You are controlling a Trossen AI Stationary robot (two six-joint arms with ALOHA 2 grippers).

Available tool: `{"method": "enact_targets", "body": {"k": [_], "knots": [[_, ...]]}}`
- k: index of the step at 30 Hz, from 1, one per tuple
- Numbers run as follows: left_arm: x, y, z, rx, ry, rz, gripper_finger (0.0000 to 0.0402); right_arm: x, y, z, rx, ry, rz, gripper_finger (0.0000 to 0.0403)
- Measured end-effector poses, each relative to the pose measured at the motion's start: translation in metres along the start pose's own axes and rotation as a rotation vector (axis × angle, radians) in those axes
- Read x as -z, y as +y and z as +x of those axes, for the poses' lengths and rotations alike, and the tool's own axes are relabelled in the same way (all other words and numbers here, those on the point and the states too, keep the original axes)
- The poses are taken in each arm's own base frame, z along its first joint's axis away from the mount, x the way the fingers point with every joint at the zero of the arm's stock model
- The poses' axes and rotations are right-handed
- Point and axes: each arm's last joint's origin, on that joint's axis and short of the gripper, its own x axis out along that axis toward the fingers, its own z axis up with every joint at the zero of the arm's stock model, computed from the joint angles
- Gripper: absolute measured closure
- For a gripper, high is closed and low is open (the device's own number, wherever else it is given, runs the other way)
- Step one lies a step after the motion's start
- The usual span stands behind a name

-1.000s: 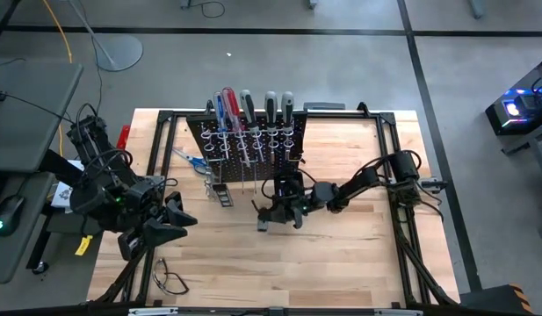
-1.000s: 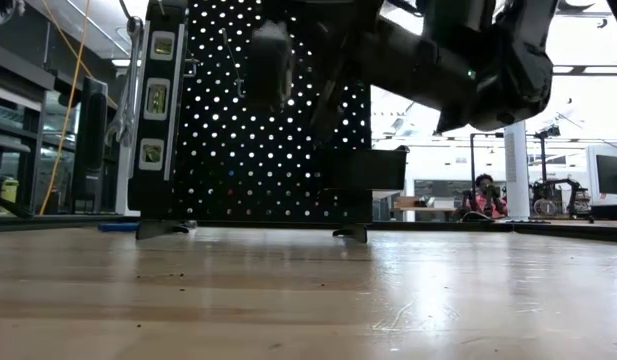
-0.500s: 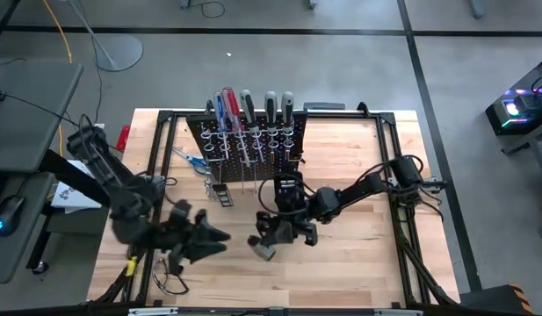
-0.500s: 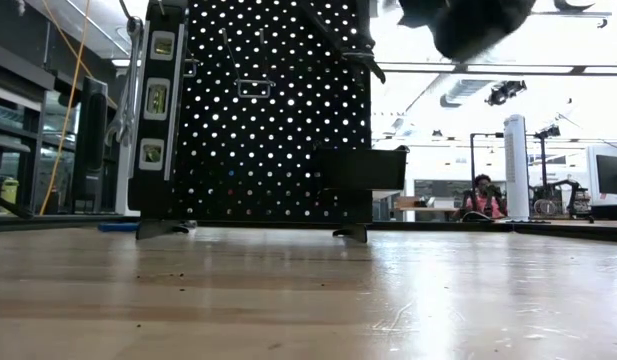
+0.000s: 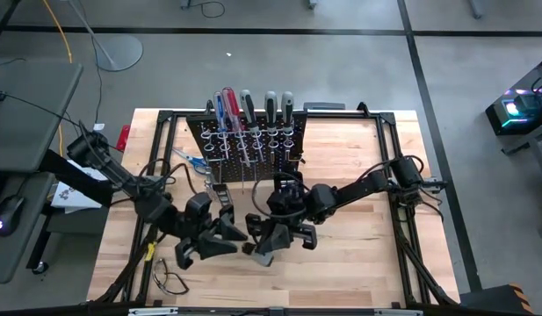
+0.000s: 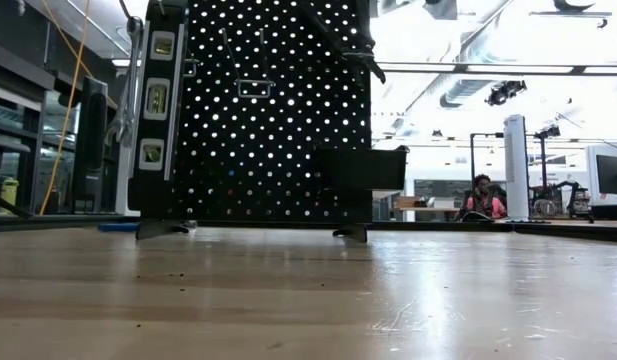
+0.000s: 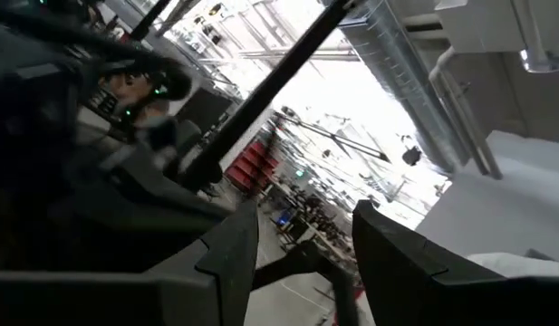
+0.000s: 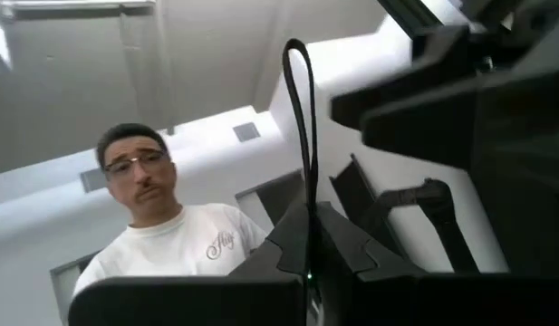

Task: Hang tools onto peg board
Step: Hang the gray tape measure on the pegboard

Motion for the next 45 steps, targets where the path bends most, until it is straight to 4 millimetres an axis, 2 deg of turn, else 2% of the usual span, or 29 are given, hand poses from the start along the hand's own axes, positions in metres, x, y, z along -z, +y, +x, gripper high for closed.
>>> {"method": "enact_targets", "body": {"k": [11,25,30,39,45], "knots": [[-0.009,0.016,0.006,-0.013,0.003,0.095,0.0241,0.001,-0.003,0.004,0.060,-0.017,0.027,0.0403],[-0.012,0.022,0.009,0.047,0.045,0.118,0.0244,-0.001,-0.005,0.004,0.123,-0.106,0.043,0.0403],[-0.013,0.021,0.009,0.064,0.039,0.167,0.0267,-0.003,-0.001,0.004,0.089,-0.131,0.027,0.0403],[-0.015,0.024,0.009,0.051,0.033,0.186,0.0343,-0.004,-0.001,0.004,0.087,-0.138,0.026,0.0403],[-0.017,0.022,0.009,0.068,0.024,0.135,0.0354,-0.002,0.002,0.006,0.067,-0.132,0.006,0.0403]]}}
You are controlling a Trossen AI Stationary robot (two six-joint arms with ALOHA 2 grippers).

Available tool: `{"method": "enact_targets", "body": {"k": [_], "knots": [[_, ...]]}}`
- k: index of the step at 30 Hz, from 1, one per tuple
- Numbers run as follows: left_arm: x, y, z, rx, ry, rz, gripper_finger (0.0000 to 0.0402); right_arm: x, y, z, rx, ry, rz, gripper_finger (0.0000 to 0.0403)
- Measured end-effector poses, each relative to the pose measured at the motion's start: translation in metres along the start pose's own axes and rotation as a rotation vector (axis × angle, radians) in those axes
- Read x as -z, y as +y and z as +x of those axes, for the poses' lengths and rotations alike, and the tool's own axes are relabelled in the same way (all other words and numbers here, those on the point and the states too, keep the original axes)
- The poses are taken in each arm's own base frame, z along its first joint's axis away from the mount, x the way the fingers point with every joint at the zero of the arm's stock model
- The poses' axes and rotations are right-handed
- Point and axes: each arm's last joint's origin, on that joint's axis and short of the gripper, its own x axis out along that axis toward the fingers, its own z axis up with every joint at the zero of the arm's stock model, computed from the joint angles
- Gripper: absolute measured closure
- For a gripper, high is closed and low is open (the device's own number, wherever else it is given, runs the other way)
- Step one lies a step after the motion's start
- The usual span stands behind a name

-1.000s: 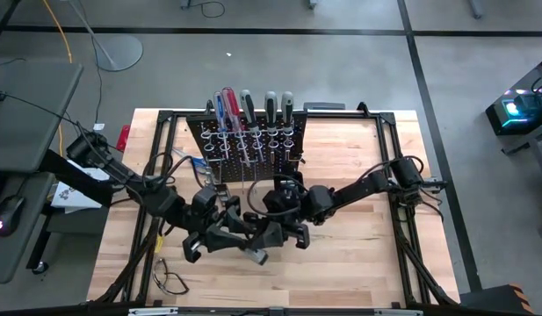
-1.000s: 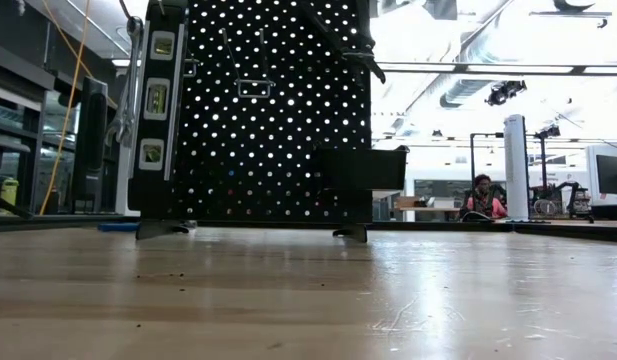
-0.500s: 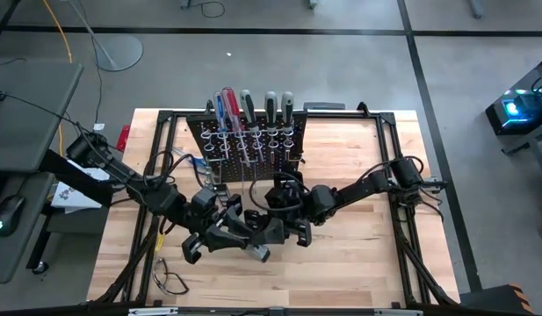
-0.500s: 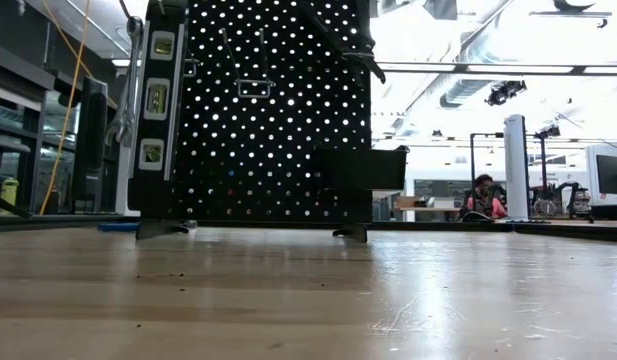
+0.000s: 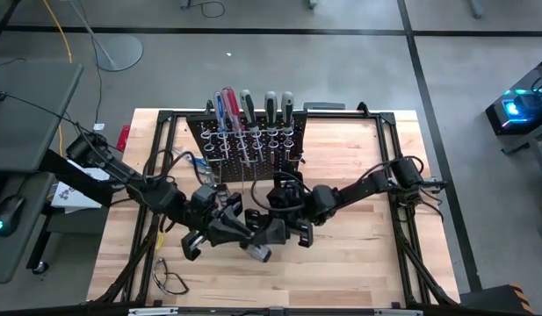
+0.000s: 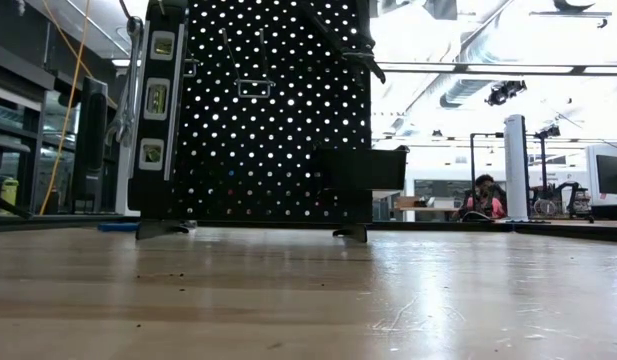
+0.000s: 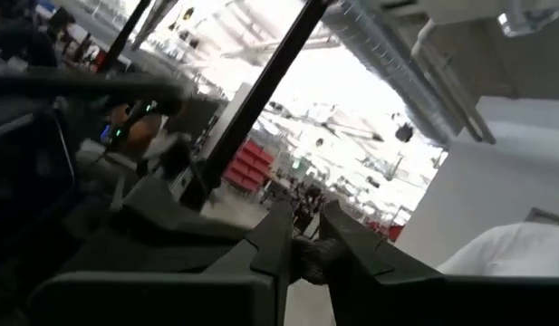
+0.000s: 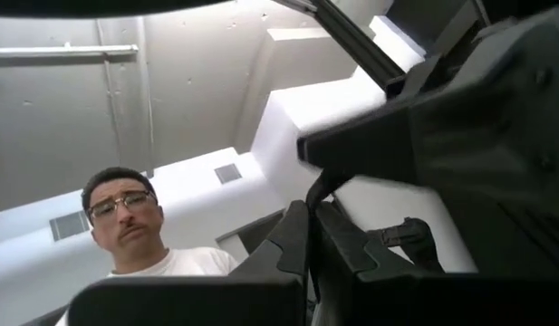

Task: Hang tools onto peg board
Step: Hang the gray tape measure on the pegboard

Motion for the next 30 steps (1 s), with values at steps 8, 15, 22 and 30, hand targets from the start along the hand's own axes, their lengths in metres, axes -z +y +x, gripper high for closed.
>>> {"method": "enact_targets", "body": {"k": [8,15,22,30], "knots": [[-0.008,-0.005,-0.001,-0.031,-0.113,0.084,0.0321,-0.005,0.006,0.009,-0.034,-0.005,-0.069,0.0403],[-0.012,-0.007,-0.001,-0.053,-0.161,0.114,0.0258,-0.014,0.003,0.023,0.016,0.042,-0.107,0.0403],[-0.016,-0.012,0.000,-0.004,-0.151,0.123,0.0226,-0.023,0.001,0.026,0.041,0.016,-0.158,0.0403],[-0.019,-0.018,-0.003,0.012,-0.153,0.190,0.0224,-0.028,0.004,0.030,0.020,0.010,-0.149,0.0403]]}}
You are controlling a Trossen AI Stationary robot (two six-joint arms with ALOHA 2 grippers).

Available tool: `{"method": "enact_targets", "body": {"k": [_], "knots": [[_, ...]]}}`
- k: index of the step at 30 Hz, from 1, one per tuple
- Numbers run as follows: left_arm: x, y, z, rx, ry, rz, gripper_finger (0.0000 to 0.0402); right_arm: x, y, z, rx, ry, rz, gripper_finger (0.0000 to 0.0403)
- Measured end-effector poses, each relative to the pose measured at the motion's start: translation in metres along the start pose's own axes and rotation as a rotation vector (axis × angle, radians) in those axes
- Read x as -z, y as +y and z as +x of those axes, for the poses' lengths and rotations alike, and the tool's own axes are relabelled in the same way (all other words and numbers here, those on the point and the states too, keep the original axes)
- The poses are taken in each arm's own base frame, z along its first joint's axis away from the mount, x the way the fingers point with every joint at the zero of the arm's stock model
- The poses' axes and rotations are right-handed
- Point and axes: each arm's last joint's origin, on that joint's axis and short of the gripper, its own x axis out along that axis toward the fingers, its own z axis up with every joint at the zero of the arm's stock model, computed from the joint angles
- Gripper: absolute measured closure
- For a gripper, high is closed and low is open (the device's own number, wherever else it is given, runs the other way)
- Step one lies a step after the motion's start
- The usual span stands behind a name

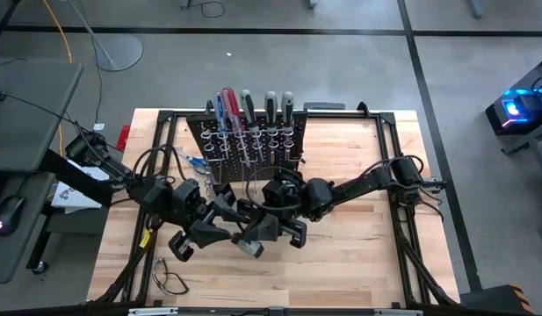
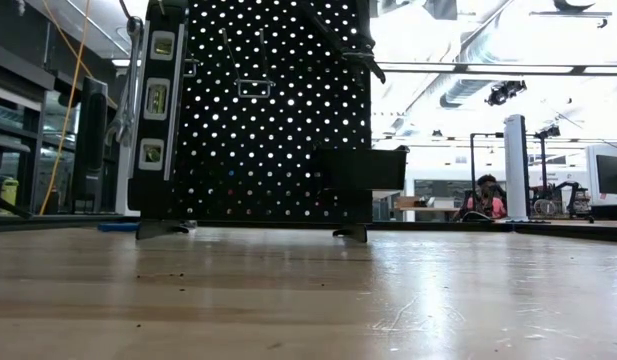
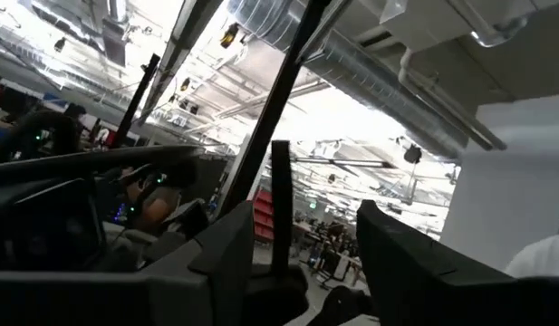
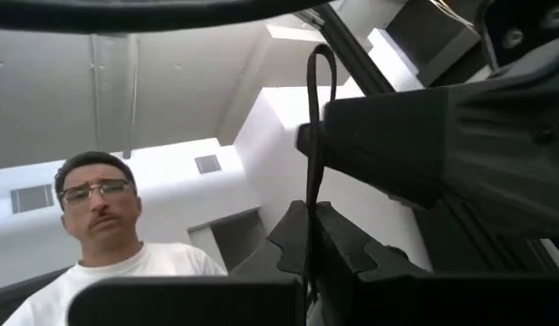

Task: Hang tools onto peg board
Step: Hang the gray tape measure on the pegboard

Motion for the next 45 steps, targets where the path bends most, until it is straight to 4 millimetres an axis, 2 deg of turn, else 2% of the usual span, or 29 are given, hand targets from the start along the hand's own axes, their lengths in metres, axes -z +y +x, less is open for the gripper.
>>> {"method": "enact_targets", "body": {"k": [11,16,23,32,36,45], "knots": [[0.003,0.001,0.000,-0.008,0.029,0.017,0.0240,-0.001,0.000,0.000,0.016,-0.018,0.038,0.0403],[0.004,0.002,0.000,-0.039,0.039,0.024,0.0282,0.000,-0.002,0.000,0.046,-0.028,0.045,0.0403],[0.006,0.003,0.000,-0.076,0.049,0.050,0.0386,0.000,-0.004,0.000,0.072,-0.030,0.056,0.0403],[0.002,0.003,-0.004,-0.113,0.064,0.006,0.0400,0.000,-0.004,0.000,0.066,-0.026,0.074,0.0397],[-0.008,0.003,-0.011,-0.144,0.111,0.015,0.0401,0.000,-0.005,-0.001,0.075,-0.033,0.075,0.0373],[-0.019,0.002,-0.027,-0.210,0.211,0.001,0.0401,-0.004,-0.010,-0.004,0.061,0.002,0.107,0.0268]]}}
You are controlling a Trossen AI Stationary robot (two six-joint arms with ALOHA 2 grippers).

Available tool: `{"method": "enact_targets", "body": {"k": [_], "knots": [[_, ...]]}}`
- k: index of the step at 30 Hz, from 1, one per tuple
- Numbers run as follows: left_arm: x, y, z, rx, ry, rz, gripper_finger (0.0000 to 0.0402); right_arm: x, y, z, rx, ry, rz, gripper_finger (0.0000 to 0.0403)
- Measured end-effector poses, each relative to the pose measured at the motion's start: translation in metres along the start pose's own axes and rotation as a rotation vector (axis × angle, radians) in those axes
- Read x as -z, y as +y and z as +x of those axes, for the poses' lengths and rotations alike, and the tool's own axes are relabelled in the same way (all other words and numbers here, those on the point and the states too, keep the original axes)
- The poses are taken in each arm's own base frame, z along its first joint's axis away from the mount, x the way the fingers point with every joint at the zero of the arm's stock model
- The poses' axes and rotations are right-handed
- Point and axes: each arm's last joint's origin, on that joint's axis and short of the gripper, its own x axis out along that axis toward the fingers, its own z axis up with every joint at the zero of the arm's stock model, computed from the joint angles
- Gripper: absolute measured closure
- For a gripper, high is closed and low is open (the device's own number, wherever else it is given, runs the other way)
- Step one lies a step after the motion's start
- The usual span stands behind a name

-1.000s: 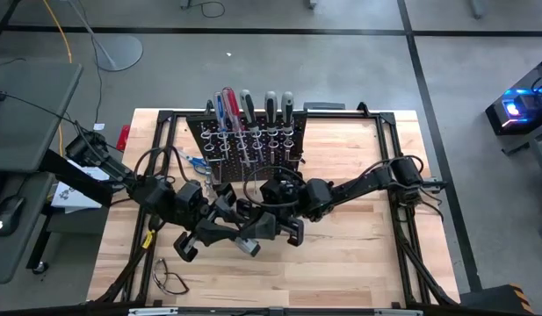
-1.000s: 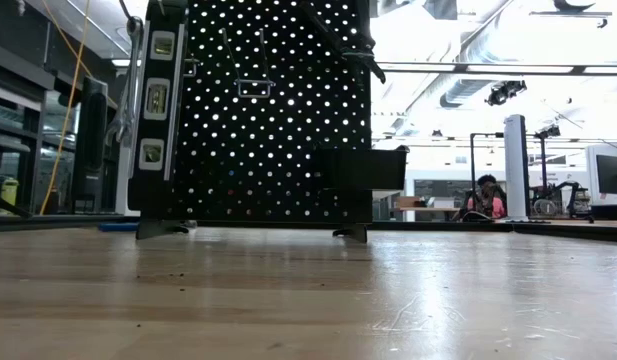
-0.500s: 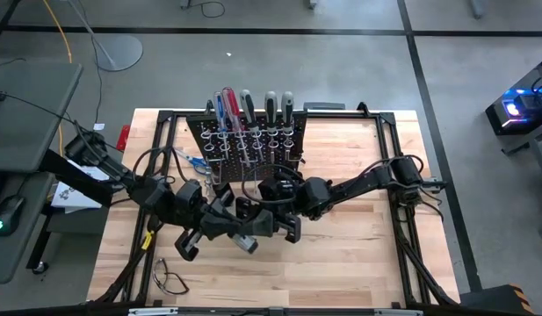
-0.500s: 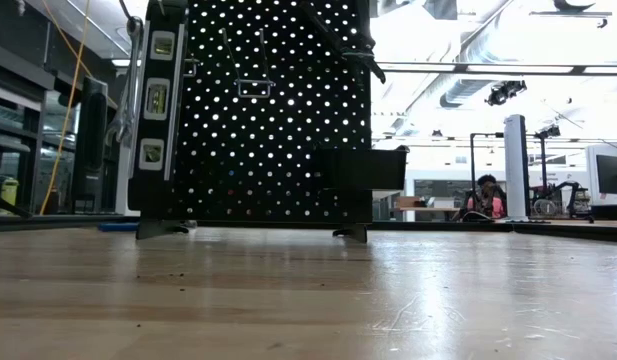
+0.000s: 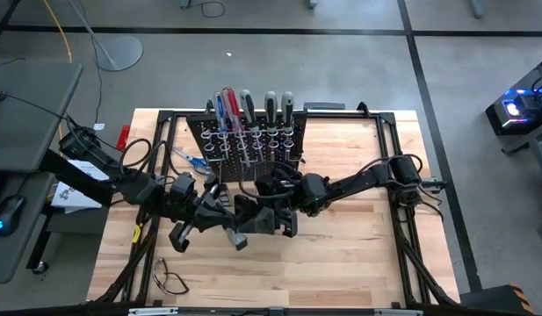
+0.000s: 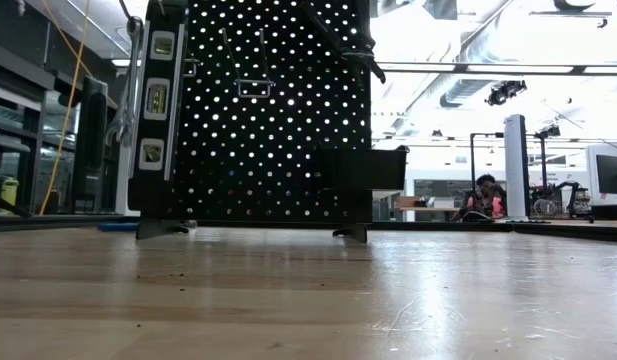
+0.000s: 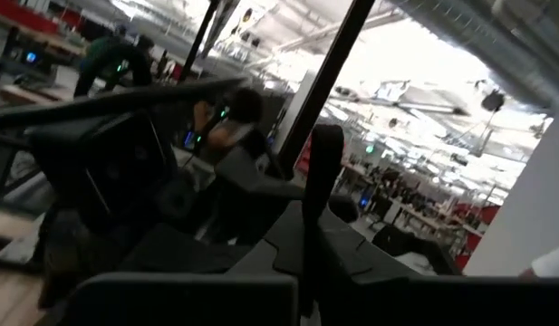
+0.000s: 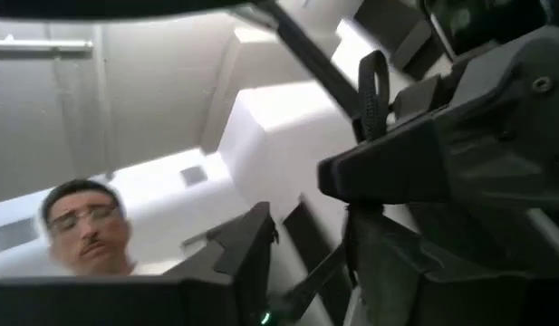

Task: Hang tools onto peg board
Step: Hang the gray tape measure on the pegboard

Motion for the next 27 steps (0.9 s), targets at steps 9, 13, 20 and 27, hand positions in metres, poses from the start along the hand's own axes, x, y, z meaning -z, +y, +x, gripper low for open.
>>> {"method": "enact_targets", "body": {"k": [9,13,20,27], "knots": [[0.008,-0.002,-0.008,-0.066,0.092,-0.014,0.0401,-0.020,-0.001,-0.005,0.022,0.242,0.059,0.0261],[0.010,-0.005,-0.009,-0.062,0.086,-0.027,0.0401,-0.030,0.008,-0.010,0.186,0.422,0.004,0.0269],[0.010,-0.006,-0.008,-0.082,0.069,-0.077,0.0401,-0.051,0.037,-0.031,0.473,0.590,-0.095,0.0270],[0.021,0.005,-0.009,-0.251,0.133,-0.054,0.0401,-0.059,0.084,-0.054,0.833,0.669,-0.199,0.0270]]}}
